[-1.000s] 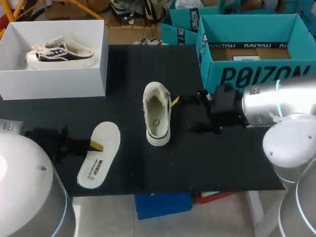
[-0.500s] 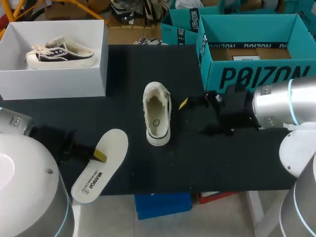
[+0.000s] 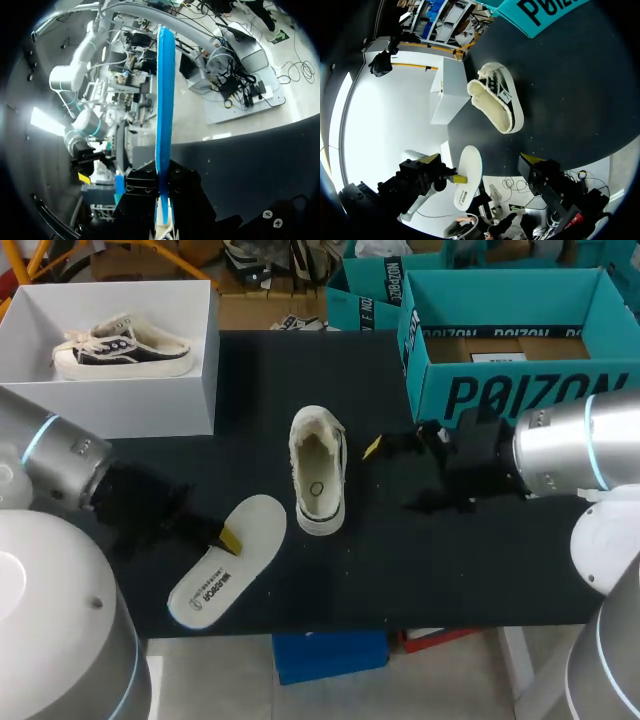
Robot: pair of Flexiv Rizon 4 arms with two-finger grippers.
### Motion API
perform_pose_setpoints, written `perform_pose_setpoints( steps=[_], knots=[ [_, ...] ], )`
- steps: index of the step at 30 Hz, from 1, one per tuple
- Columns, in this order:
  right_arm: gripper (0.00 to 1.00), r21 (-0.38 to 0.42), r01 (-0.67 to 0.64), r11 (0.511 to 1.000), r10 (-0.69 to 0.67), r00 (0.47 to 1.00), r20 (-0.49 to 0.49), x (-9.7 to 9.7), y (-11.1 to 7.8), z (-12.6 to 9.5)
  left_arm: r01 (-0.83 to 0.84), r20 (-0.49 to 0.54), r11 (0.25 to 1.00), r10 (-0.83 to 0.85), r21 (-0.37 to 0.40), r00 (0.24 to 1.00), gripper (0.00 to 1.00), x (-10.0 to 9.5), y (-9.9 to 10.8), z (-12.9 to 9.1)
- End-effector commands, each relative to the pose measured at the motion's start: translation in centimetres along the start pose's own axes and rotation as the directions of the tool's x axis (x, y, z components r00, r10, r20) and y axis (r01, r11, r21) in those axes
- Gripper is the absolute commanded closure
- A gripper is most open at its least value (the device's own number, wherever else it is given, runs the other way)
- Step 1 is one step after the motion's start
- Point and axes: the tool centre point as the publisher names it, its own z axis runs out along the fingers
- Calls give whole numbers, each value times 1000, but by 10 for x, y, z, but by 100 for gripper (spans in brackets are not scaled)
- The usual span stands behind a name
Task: Take the shoe out of the shoebox, open the shoe tongue, remove and reinsert the insole, then place the shoe into the shoebox
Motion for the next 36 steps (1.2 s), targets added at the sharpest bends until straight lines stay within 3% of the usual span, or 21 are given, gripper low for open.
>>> perform_pose_setpoints(
  steps=[1, 13, 25, 36],
  knots=[
    [0, -1, 0, 1000, 0, 1000, 0, 0, 0, 0, 29, -57, 996, -24, 88, 998, 100, 0, 25, 15],
    [0, -1, 0, 1000, 0, 1000, 0, 0, 0, 0, 55, -125, 996, -46, 69, 991, 100, -1, 54, 36],
    [0, -1, 0, 1000, 0, 1000, 0, 0, 0, 0, 103, -172, 995, -104, -19, 980, 100, -1, 92, 53],
    [0, -1, 0, 1000, 0, 1000, 0, 0, 0, 0, 136, -167, 987, -149, -86, 975, 100, -6, 114, 63]
  ],
)
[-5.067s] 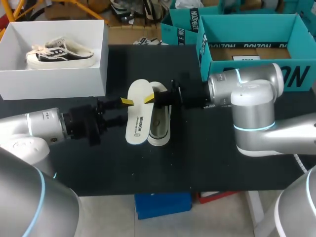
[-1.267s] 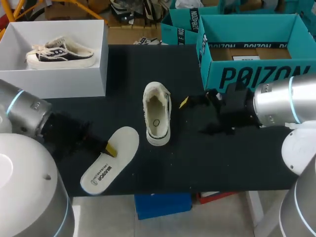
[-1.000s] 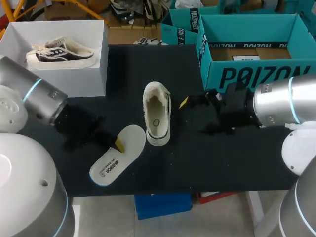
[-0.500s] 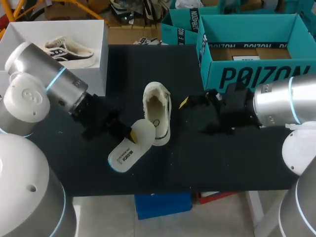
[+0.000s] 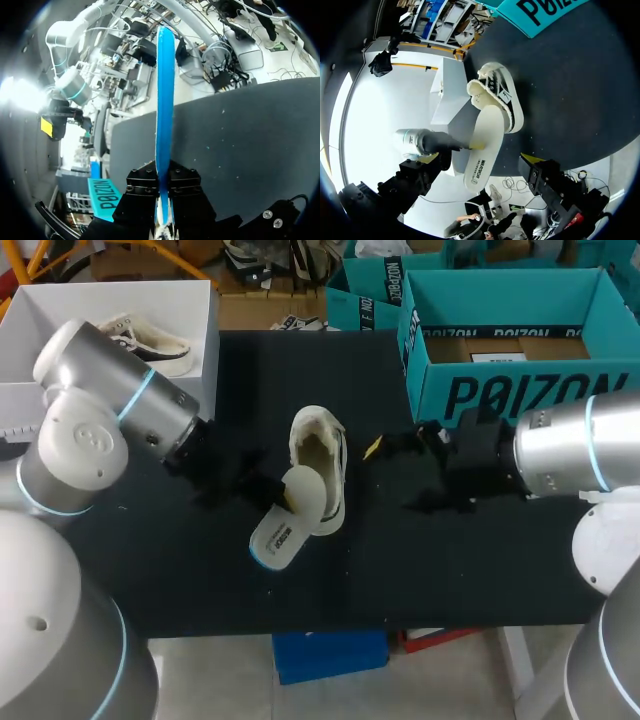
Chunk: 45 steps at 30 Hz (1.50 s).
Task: Take the shoe out of the shoebox, open the shoe tongue, remove and reinsert the insole, then place the shoe into the shoebox
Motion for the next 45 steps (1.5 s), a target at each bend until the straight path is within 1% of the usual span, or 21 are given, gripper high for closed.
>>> perform_pose_setpoints(
  steps=[1, 11, 20, 32, 45],
  knots=[
    [0, -1, 0, 1000, 0, 1000, 2, 1, 0, 1, 10, -5, 1000, -10, -20, 1000, 100, -5, 4, 10],
    [0, -1, 0, 1000, 0, 1000, 2, 1, 0, 1, 37, 1, 999, -37, -37, 999, 100, -10, 17, 16],
    [0, -1, 0, 1000, 0, 1000, 2, 1, 0, 1, 56, -3, 997, -57, -62, 998, 100, -9, 28, 22],
    [0, -1, 0, 1000, 0, 1000, 2, 1, 0, 1, 67, 9, 993, -66, -93, 998, 100, -7, 53, 28],
    [0, -1, 0, 1000, 0, 1000, 2, 1, 0, 1, 117, 30, 979, -114, -169, 993, 100, -1, 89, 25]
  ],
)
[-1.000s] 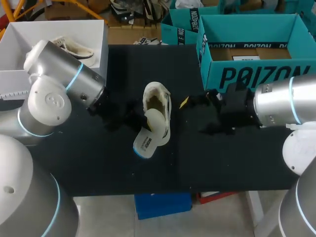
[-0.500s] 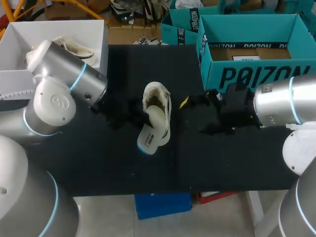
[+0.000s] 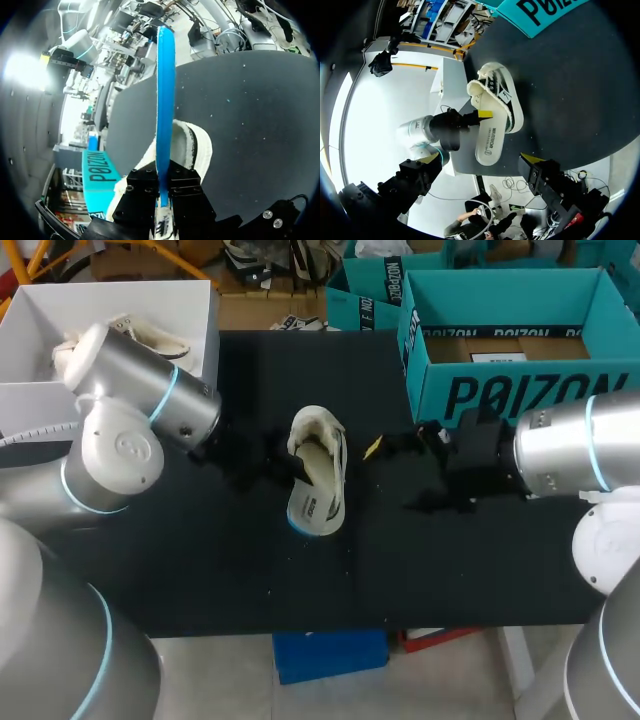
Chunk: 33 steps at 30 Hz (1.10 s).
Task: Take the shoe out of the shoebox, open the shoe tongue, remove and reinsert the insole, then place the shoe into the shoebox
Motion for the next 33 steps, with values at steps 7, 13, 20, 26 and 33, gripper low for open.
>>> perform_pose_setpoints(
  steps=[7, 13, 20, 26, 33],
  knots=[
    [0, -1, 0, 1000, 0, 1000, 2, 1, 0, 1, 13, 3, 1000, -13, -18, 1000, 100, 1, 8, 4],
    [0, -1, 0, 1000, 0, 1000, 2, 1, 0, 1, 13, 3, 1000, -13, -18, 1000, 100, 1, 8, 4],
    [0, -1, 0, 1000, 0, 1000, 2, 1, 0, 1, 13, 3, 1000, -13, -18, 1000, 100, 1, 8, 4],
    [0, -1, 0, 1000, 0, 1000, 2, 1, 0, 1, 9, 14, 1000, -9, -15, 1000, 100, 0, 5, 2],
    [0, -1, 0, 1000, 0, 1000, 2, 1, 0, 1, -3, 22, 1000, 3, -15, 1000, 100, -5, 14, 2]
  ],
)
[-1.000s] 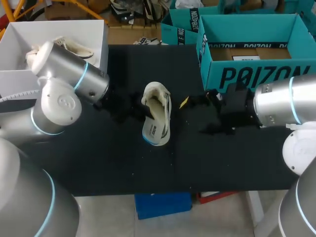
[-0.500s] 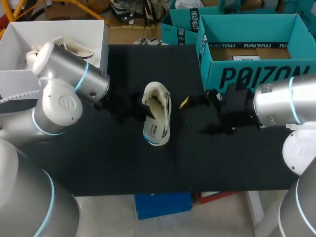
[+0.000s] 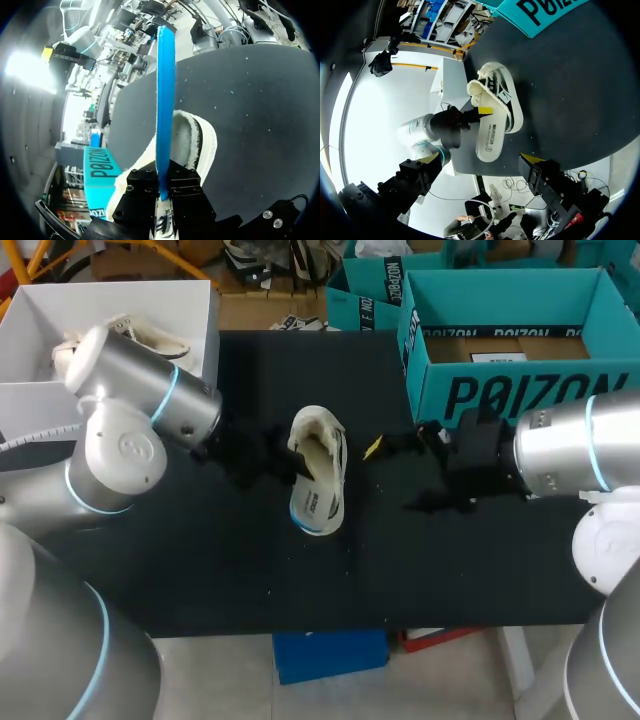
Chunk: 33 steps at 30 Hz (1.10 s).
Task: Take the shoe out of the shoebox, open the shoe tongue, remove and reinsert the insole, then place the shoe into the shoebox
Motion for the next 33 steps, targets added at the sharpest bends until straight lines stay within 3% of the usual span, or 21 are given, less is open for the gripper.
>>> perform_pose_setpoints(
  steps=[1, 11, 12, 13, 14, 16, 18, 19, 21, 24, 33],
  knots=[
    [0, -2, 0, 1000, 0, 1000, 2, 1, 0, 1, -3, 3, 1000, 3, -12, 1000, 100, -3, 9, 2],
    [0, -2, 0, 1000, 0, 1000, 2, 1, 0, 1, -1, -3, 1000, 1, -23, 1000, 100, -9, 23, 8],
    [0, -2, 0, 1000, 0, 1000, 2, 1, 0, 1, -2, -3, 1000, 2, -22, 1000, 96, -9, 22, 8],
    [0, -2, 0, 1000, 0, 1000, 2, 1, 0, 1, -2, 2, 1000, 2, -12, 1000, 69, -10, 21, 8],
    [0, -2, 0, 1000, 0, 1000, 2, 1, 0, 1, -4, 4, 1000, 4, -8, 1000, 58, -10, 19, 7],
    [0, -2, 0, 1000, 0, 1000, 2, 1, 0, 1, 1, 8, 1000, -1, 1, 1000, 53, -10, 17, 6],
    [0, -2, 0, 1000, 0, 1000, 2, 1, 0, 1, 3, 10, 1000, -3, 8, 1000, 32, -10, 14, 3],
    [0, -2, 0, 1000, 0, 1000, 2, 1, 0, 1, 2, 10, 1000, -2, 9, 1000, 31, -9, 12, 1],
    [0, -2, 0, 1000, 0, 1000, 2, 1, 0, 1, 0, 15, 1000, 0, 14, 1000, 33, -9, 10, -3],
    [0, -2, 0, 1000, 0, 1000, 2, 1, 0, 1, -9, 19, 1000, 8, 28, 1000, 48, -9, 4, -8],
    [0, -2, 0, 1000, 0, 1000, 2, 1, 0, 1, -34, 16, 997, 33, 71, 999, 55, -5, -17, -15]
  ],
)
